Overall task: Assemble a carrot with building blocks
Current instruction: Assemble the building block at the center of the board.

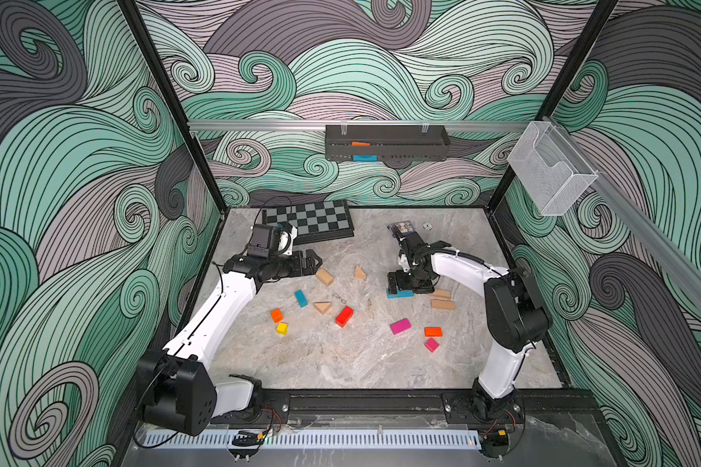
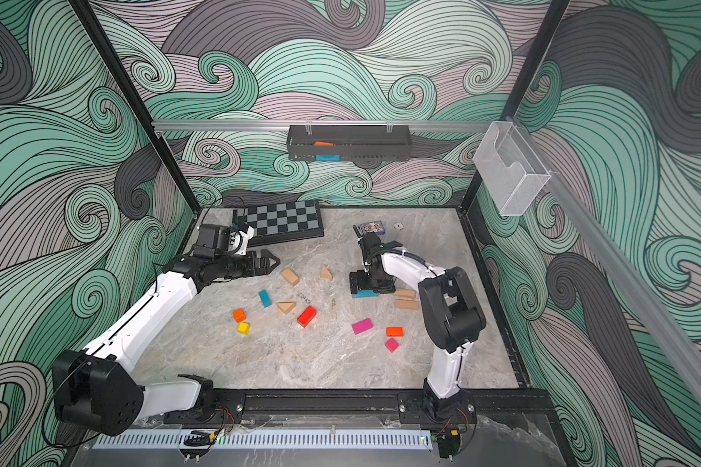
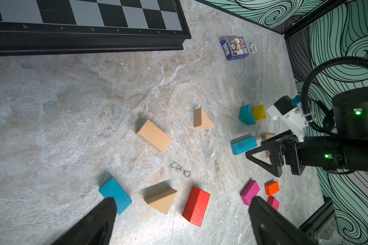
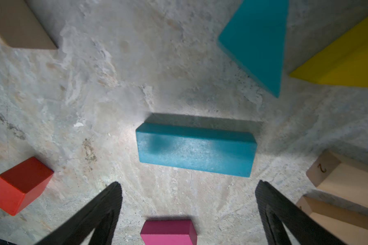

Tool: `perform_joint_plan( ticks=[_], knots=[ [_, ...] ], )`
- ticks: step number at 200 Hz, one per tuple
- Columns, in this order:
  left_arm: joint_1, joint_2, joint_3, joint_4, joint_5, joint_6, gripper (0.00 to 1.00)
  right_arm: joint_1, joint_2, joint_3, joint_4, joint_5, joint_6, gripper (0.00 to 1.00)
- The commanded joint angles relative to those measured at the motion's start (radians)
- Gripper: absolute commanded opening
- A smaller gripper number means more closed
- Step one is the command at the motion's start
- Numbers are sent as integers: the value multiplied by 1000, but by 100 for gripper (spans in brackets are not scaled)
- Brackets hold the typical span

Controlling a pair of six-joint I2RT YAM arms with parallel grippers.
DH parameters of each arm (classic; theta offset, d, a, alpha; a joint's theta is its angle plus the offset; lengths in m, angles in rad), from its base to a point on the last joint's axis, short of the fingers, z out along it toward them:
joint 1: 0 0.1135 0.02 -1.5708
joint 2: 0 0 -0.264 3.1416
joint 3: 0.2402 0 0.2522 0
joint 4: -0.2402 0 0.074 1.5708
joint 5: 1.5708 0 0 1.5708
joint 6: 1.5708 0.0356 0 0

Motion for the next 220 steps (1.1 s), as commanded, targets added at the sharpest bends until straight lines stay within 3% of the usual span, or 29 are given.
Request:
perform_joint_plan(
  ticks=[1,132,169,220],
  knots=[
    [-3,8,17,18,29,-5,99,13,28,-6,33,19,40,99],
    [-3,8,16,13,32,18,98,52,102,14,22,133,70,99],
    [-3,7,15,13,29,20,98,49,82,7,21,170,82,79],
    [-3,11,16,17,30,21,97,7,70,-10,18,195,86,77]
  ],
)
